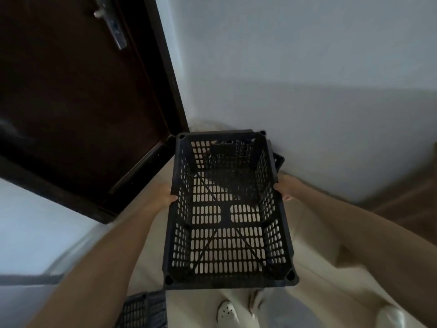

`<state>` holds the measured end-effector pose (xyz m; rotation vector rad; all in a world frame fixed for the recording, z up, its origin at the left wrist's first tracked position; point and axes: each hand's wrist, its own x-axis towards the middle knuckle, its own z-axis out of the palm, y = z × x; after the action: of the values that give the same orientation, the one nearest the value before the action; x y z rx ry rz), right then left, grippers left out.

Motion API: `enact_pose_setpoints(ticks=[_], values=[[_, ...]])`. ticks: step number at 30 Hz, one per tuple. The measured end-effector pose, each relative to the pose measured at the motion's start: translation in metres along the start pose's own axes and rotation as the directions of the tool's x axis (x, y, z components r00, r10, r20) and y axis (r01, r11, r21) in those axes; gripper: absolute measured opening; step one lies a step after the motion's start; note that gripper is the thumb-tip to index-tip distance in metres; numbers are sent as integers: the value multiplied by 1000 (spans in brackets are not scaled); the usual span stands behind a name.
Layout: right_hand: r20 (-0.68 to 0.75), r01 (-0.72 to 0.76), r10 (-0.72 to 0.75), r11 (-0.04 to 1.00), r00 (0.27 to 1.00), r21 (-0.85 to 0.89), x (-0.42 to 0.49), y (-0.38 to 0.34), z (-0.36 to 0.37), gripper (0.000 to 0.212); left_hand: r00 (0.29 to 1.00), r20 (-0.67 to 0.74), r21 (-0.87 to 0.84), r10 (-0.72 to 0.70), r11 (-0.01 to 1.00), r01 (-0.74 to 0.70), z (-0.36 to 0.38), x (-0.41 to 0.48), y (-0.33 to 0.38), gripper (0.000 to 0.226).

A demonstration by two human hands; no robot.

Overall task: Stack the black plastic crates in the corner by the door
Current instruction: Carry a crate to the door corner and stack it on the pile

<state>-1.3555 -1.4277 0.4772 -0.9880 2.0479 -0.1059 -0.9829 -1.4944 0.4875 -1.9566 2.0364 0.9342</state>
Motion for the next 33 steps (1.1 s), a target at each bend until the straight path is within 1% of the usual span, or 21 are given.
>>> enact_pose_setpoints(ticks=[3, 6, 9, 11, 13, 15, 17, 20, 23, 27, 30, 33], values=[[7, 6, -6, 1000, 1000, 15, 47, -12, -17, 27, 1000, -2, 10, 15, 1000, -15, -6, 39, 30, 37], [39, 41, -41, 999, 998, -16, 96, -27, -43, 28, 1000, -6, 31, -31, 999, 31, -16, 83, 60, 26], [73, 81, -73, 990, 995, -115, 149, -47, -81, 30, 997, 2, 88, -72, 994, 71, -28, 135, 89, 15], [81, 98, -86, 982, 993, -164, 170, -55, -97, 29, 996, -7, 84, -93, 992, 93, -32, 152, 102, 16], [75, 103, -90, 974, 993, -202, 200, -66, -116, 32, 990, -36, 44, -137, 989, 138, -34, 180, 113, 20], [82, 113, -95, 958, 992, -263, 224, -77, -127, 34, 984, -28, 13, -174, 985, 175, -33, 203, 120, 23], [97, 138, -113, 939, 989, -314, 250, -88, -138, 36, 982, -40, -23, -184, 983, 184, -30, 230, 122, 32], [98, 169, -143, 915, 985, -367, 285, -118, -152, 34, 977, -30, -84, -210, 975, 207, -26, 266, 122, 36], [117, 173, -139, 910, 983, -377, 318, -147, -157, 39, 968, 6, -140, -251, 958, 249, -24, 299, 120, 35], [143, 154, -105, 907, 984, -391, 364, -179, -163, 39, 947, 103, -245, -304, 915, 321, -16, 342, 117, 28], [147, 144, -94, 912, 985, -383, 398, -195, -166, 40, 925, 160, -313, -344, 871, 378, -4, 369, 119, 35], [166, 141, -81, 909, 983, -393, 426, -201, -167, 41, 902, 200, -365, -382, 826, 430, 11, 390, 120, 37]])
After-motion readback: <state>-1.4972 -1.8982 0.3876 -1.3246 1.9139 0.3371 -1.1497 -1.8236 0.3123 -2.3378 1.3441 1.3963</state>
